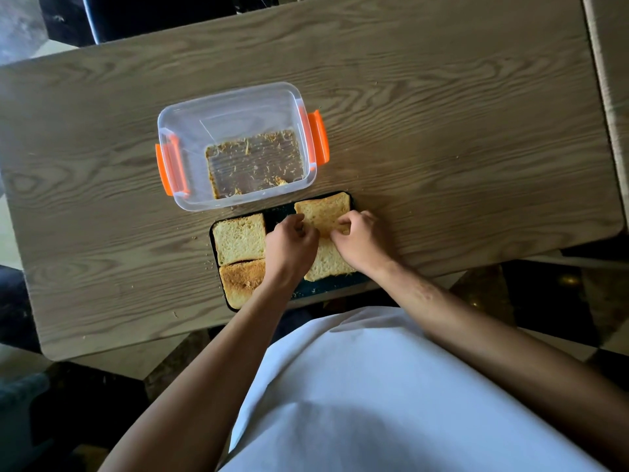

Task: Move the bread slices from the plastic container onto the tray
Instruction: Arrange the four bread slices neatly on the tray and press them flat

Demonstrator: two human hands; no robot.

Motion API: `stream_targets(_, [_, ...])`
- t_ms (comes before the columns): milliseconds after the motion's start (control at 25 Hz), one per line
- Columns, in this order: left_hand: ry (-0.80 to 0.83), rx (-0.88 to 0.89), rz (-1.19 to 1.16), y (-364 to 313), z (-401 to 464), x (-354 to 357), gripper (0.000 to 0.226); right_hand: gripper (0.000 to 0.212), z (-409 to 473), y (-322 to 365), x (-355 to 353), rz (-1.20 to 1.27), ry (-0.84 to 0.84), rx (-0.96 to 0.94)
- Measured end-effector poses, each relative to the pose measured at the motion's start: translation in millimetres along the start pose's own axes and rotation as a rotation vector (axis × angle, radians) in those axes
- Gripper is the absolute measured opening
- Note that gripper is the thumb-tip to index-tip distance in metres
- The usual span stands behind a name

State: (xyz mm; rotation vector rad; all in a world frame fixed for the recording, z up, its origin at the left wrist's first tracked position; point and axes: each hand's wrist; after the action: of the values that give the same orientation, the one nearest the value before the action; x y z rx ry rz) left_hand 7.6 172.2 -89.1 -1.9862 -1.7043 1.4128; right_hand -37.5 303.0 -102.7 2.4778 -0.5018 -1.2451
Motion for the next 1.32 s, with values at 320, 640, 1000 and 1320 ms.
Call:
stream_targets(320, [0.027,-0.045,0.052,25,-10,-3,0.044,0.026,-15,-16,-9,0.014,-0.087,0.039])
stream_targets(640, [0.063,-0.123,-0.058,34,-26,0,0.013,0.031,-31,-27,-3,0.115,0.068,0.128])
stream_targets(1000, [0.206,-0.232,-0.19,44,-28,6,0.016,0.024,-36,-39,-6,0.038,0.054,0.155])
stream_targets(1320, [0.181,-0.242,-0.172,41,-28,11,0.016,0.035,-31,-40,5,-0.027,0.018,0.128])
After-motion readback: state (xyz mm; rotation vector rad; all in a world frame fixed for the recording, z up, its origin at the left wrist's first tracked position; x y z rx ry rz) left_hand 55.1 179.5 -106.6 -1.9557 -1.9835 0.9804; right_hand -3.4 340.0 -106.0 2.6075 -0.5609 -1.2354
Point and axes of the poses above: each hand's wrist, its own z-axis towards the middle knuckle, its own x-axis out of the palm, y = z × x, and after that the axes turned 5 degrees about -z, right-handed
